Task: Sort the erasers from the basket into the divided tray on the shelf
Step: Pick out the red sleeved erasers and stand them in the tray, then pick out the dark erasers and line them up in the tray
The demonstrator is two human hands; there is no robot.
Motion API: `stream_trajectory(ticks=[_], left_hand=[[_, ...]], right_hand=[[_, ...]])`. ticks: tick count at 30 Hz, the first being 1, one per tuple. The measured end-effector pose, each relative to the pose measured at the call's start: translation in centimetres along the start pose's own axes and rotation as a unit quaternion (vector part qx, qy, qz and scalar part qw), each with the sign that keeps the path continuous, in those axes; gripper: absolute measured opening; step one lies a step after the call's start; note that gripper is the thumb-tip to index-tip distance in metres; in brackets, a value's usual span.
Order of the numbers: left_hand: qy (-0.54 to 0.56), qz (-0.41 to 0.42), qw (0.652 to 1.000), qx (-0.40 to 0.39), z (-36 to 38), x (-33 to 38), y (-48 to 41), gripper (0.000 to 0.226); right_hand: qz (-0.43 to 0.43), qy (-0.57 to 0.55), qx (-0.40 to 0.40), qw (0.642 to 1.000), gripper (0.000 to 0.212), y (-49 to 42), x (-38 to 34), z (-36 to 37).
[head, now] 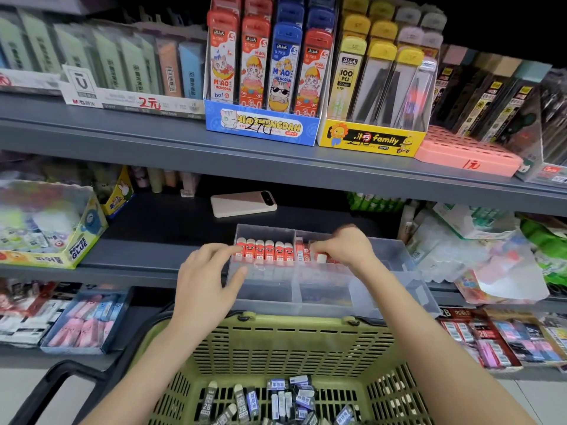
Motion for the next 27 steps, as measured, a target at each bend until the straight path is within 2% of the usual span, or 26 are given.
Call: stream_trajectory(ticks=[7, 11, 13, 15, 17, 18, 20, 21, 24, 27], left_hand=[[0.001, -0.010, 1.000, -0.023, 0.9, -1.1, 0.7, 0.035], [0.002, -0.014, 0.999, -0.030, 0.8, -1.1, 0.9, 0.035], [0.004, -0.007, 0.999, -0.031, 0.4, -1.0, 1.2, 0.034], [0.004, 0.001, 1.000, -0.031, -0.1, -1.0, 1.6, 0.033], [-0.004, 0.007, 1.000, -0.026, -0.8, -1.3, 2.2, 0.031], [-0.010, 0.010, 1.000, -0.023, -1.1, -1.4, 2.5, 0.030], [-0.025, 0.020, 0.999, -0.021, -1.8, -1.6, 3.5, 0.029], [-0.032, 0.029, 0.999, -0.020, -2.1, -1.7, 4.0, 0.029], [-0.050, 0.051, 0.997, -0.026, -2.7, -2.0, 5.7, 0.030], [-0.072, 0.074, 0.993, -0.052, -3.1, -2.5, 7.4, 0.038]], right_hand=[[-0.026, 0.119, -0.010, 0.993, 0.030, -0.4, -0.6, 2.2], [-0.075, 0.125, -0.014, 0.989, 0.029, 0.5, -1.0, 1.7], [-0.109, 0.095, 0.026, 0.989, 0.025, 1.9, -1.4, 0.6], [-0.157, 0.028, 0.105, 0.982, 0.019, 4.4, -2.0, -0.9], [-0.224, -0.077, 0.156, 0.959, 0.015, 7.7, -2.1, -2.0], [-0.260, -0.115, 0.152, 0.947, 0.014, 9.4, -1.8, -2.1], [-0.303, -0.127, 0.091, 0.940, 0.016, 12.7, -0.2, -0.8], [-0.299, -0.112, 0.037, 0.947, 0.016, 13.9, 1.2, 0.5], [-0.216, 0.015, -0.151, 0.964, 0.017, 16.5, 6.8, 5.0], [-0.153, 0.160, -0.290, 0.931, 0.020, 18.5, 13.0, 7.6]])
Point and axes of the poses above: each hand's wrist, its own y-axis away from the middle knuckle, its own z-axis out of the palm, x = y × z, the point moved 6 cm from there along -y, towards the middle knuckle, and after that the axes turned 12 degrees about x, right-handed, at the moved point
